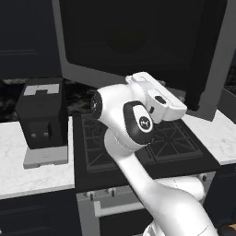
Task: Open the microwave, place the bowl with waffle inside the microwave, then close the microwave door and turn it on.
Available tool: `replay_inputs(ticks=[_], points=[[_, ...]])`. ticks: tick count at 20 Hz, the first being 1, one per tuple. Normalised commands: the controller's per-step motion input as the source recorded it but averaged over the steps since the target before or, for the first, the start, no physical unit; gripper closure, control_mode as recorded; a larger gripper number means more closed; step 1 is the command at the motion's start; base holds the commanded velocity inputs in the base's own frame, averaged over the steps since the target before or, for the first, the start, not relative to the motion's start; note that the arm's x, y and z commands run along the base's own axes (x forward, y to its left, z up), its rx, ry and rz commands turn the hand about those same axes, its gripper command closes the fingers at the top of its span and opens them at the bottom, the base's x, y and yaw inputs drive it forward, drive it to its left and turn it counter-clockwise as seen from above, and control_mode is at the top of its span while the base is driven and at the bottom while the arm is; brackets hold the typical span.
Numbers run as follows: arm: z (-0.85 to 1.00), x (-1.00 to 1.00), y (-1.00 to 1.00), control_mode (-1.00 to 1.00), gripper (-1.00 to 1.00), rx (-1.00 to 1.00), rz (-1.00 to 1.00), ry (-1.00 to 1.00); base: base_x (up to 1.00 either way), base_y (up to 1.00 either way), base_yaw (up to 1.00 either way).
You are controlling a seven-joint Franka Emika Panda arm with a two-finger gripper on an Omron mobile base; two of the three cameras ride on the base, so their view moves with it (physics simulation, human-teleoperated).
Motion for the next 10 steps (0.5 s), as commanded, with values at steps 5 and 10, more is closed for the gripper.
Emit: replay_inputs(ticks=[5,10], points=[[0.03,0.84,-0.18,-1.0,-1.0,0.1,0.18,0.0,0.0,0.0,0.0],[0.0,0.77,-0.25,-1.0,-1.0,0.09,0.25,0.0,0.0,0.0,0.0]])
